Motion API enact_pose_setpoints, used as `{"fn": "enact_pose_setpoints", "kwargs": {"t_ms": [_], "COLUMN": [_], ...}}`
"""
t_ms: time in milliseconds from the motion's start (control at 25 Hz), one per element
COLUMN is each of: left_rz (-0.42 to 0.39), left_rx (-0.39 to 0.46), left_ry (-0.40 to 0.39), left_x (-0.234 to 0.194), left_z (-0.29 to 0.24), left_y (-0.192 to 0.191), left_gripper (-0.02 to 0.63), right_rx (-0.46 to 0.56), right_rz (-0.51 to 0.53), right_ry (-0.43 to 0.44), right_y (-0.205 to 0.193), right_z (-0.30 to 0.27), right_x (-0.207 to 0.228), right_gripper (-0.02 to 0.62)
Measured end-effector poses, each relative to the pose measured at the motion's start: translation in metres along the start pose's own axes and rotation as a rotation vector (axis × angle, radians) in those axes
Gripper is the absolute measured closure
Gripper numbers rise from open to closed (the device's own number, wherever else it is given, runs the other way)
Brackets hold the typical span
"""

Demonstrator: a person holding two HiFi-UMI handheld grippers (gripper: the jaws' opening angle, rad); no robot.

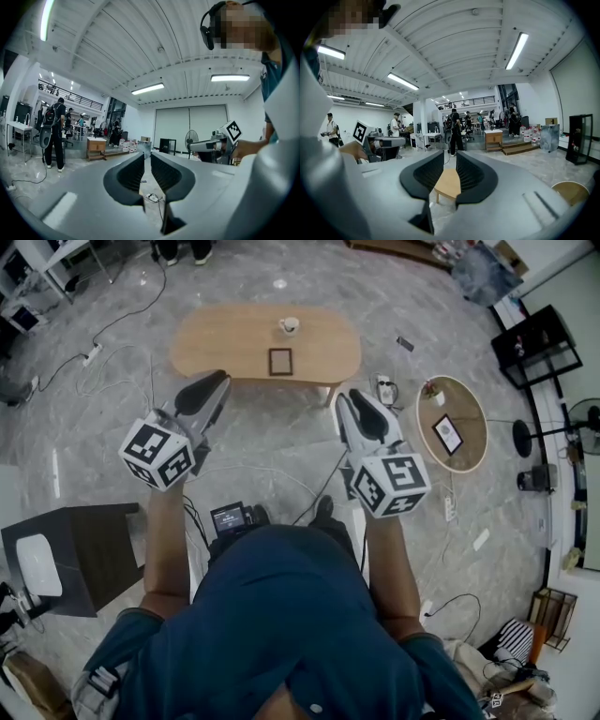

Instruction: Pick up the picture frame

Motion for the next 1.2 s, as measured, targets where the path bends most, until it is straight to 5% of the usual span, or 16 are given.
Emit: {"fn": "enact_pose_setpoints", "kwargs": {"t_ms": [400, 1200], "left_rz": [0.008, 0.014], "left_rx": [-0.042, -0.087], "left_ry": [0.085, 0.373], "left_x": [0.002, 0.043], "left_z": [-0.048, -0.167], "left_y": [-0.006, -0.012], "left_gripper": [0.563, 0.561], "right_rx": [-0.007, -0.011], "right_rz": [-0.041, -0.066], "right_ry": [0.091, 0.388], "right_y": [-0.002, 0.003], "right_z": [-0.034, -0.109], "right_x": [0.063, 0.227], "right_gripper": [0.529, 0.529]}}
Point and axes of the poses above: the fingertips, and each gripper's own axes: z backward along the fingers, x to its right, y out of its top, the point moved 7 cm from there along z, backward along the fingers, and after that the axes turned 1 degree about z, right-handed, at the moved point
